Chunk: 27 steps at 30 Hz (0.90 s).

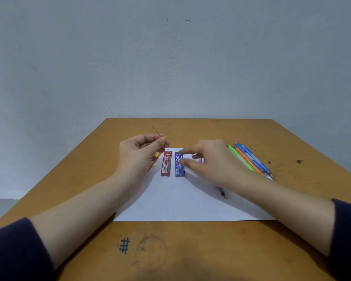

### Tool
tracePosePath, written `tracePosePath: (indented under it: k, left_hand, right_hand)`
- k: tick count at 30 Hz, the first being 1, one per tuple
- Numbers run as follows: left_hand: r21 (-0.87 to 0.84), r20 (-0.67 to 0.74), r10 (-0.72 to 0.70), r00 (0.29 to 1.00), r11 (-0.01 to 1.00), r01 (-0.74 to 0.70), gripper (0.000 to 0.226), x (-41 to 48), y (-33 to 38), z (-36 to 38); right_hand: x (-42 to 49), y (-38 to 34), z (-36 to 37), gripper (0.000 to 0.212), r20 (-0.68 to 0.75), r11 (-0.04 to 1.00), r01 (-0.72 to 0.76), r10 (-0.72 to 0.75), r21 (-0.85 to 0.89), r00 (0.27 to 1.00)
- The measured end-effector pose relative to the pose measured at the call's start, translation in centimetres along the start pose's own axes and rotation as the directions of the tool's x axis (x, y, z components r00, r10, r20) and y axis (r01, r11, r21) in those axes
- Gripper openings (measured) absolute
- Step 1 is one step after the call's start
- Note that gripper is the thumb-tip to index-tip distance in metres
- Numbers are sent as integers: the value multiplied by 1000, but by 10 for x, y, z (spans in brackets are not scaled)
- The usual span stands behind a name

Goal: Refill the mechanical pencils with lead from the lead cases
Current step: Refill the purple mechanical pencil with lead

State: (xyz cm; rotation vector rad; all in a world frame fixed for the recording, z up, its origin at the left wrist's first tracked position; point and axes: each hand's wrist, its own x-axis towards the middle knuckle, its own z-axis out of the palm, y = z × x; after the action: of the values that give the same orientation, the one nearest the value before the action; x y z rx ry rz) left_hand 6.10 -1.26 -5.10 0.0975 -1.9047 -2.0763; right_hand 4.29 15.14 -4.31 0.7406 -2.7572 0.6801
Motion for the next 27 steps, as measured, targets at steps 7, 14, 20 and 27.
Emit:
tracePosePath:
  k: [7,14,20,27]
  left_hand:
    - [-1,-2,-31,1000,1000,31,3,-1,3,2]
    - [-15,-7,-35,999,999,35,3,-3,4,2]
    - [-7,2,-27,1000,1000,27,3,-3,4,2]
    - [4,-2,-37,999,999,37,3,-5,6,3]
  right_hand:
    - [4,15,-21,41,17,992,-102,104,-71,994]
    - [2,23,-19,58,105,954,-254,272,-157,957]
    - [2,19,-18,56,122,923,-306,340,-233,933]
    - [3,23,-17,53,108,900,-427,435,-89,894]
